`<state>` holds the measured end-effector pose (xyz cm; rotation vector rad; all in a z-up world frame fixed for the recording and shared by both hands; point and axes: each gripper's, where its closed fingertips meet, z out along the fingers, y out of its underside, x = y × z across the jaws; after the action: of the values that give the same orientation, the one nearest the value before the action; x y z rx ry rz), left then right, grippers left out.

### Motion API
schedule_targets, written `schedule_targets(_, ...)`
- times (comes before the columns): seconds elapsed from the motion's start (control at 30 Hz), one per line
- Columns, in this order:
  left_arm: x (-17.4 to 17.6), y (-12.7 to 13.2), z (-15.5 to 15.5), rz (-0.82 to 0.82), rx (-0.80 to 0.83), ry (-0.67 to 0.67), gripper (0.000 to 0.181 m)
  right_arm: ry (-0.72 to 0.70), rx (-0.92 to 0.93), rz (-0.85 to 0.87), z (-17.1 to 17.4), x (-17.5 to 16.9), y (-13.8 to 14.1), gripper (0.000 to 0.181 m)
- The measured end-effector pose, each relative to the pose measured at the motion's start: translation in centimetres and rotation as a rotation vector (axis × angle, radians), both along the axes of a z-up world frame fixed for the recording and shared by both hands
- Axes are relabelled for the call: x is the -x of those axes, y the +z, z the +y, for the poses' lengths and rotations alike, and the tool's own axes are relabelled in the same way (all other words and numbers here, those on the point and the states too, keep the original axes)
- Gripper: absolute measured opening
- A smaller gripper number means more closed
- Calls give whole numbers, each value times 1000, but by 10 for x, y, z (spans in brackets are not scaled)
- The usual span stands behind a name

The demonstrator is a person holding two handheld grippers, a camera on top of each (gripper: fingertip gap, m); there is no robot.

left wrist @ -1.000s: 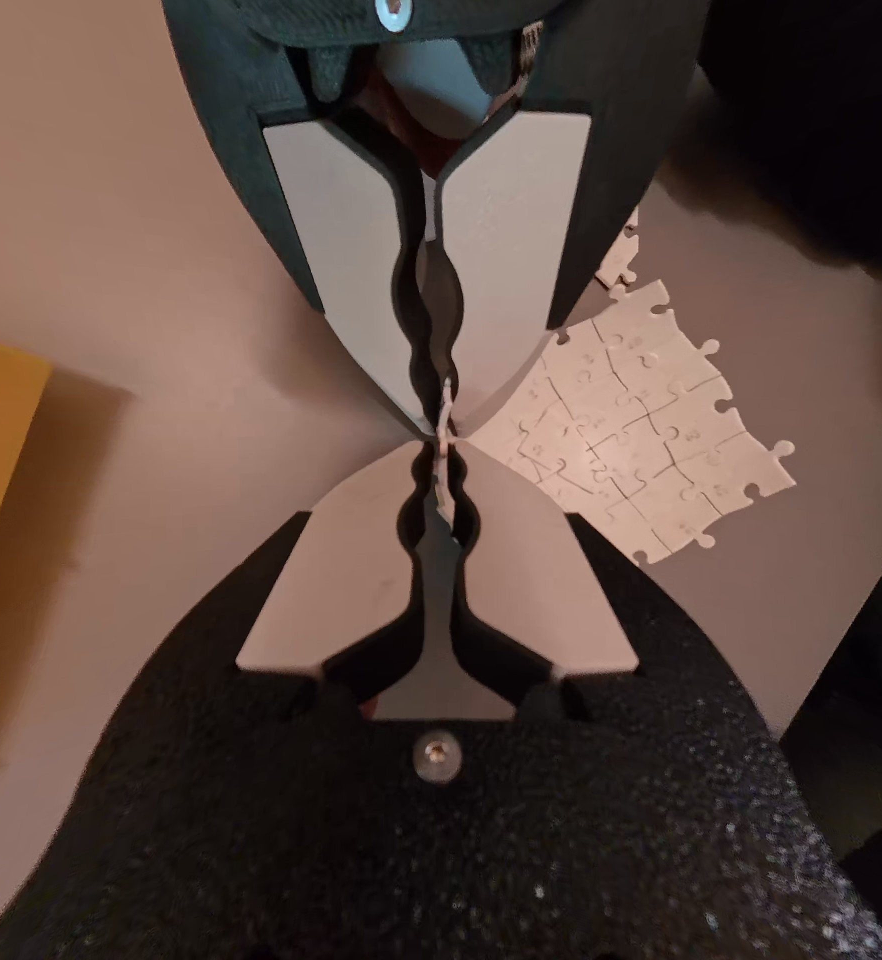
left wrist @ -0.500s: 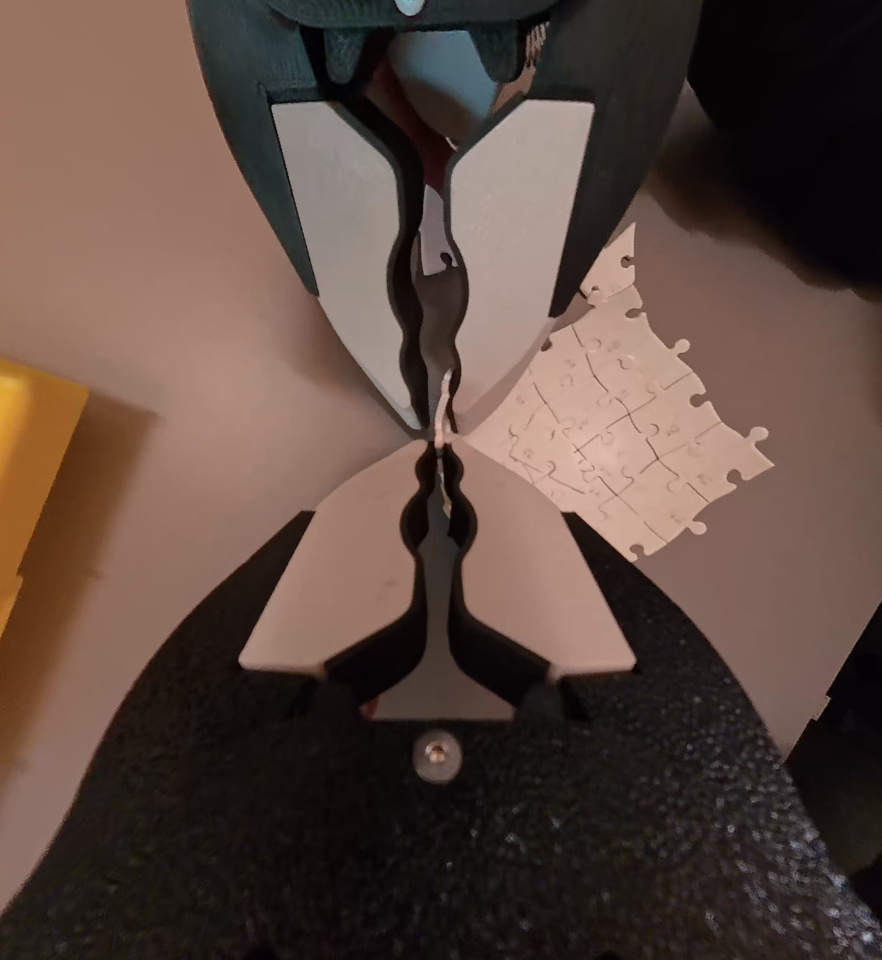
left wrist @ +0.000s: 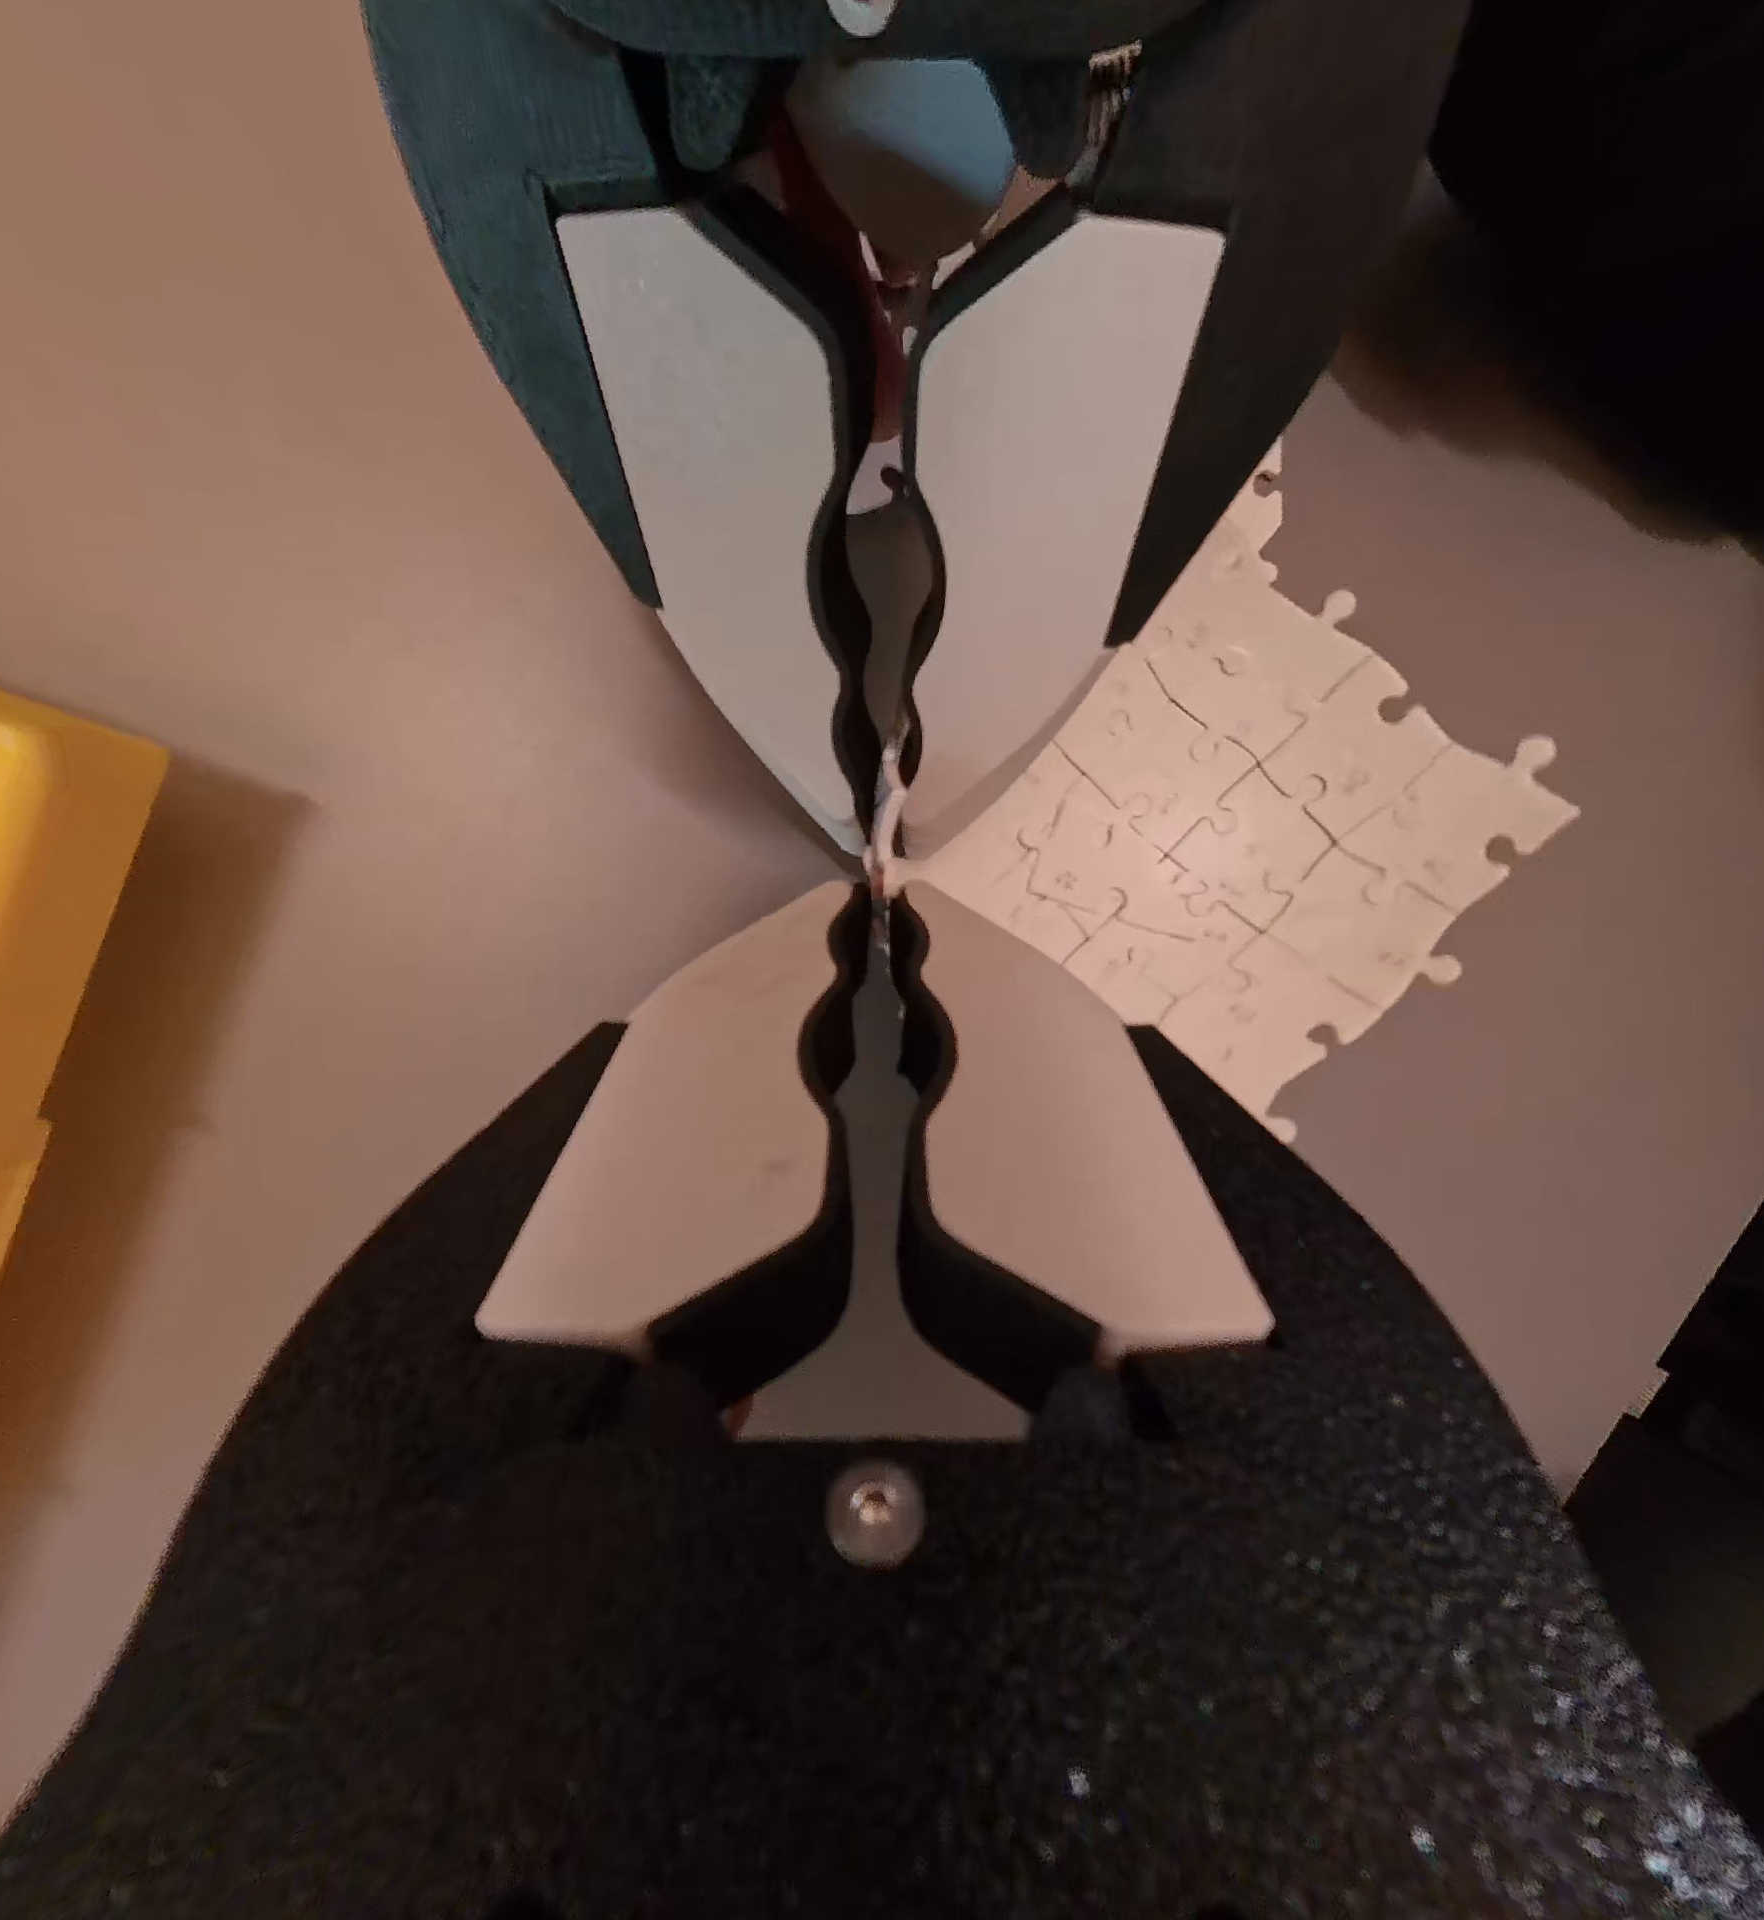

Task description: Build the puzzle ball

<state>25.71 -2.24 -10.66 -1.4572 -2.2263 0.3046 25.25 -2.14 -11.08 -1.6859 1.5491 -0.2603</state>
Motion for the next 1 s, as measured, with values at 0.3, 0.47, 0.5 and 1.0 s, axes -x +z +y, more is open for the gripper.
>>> schedule_targets(0.3,-5,-4,5,-21,-42,-2,12,-14,-49,26,1,1,-1,3)
schedule_targets(0.47,-9,-6,7,-61,-34,-23,7,-19,-76,27,1,1,-2,3)
schedule_targets(0.5,-10,-7,5,-65,-31,-19,5,-20,-80,28,2,1,-2,3)
schedule_targets(1.0,-7,-5,0,-46,13,-15,3,-50,-92,29,1,0,-4,5)
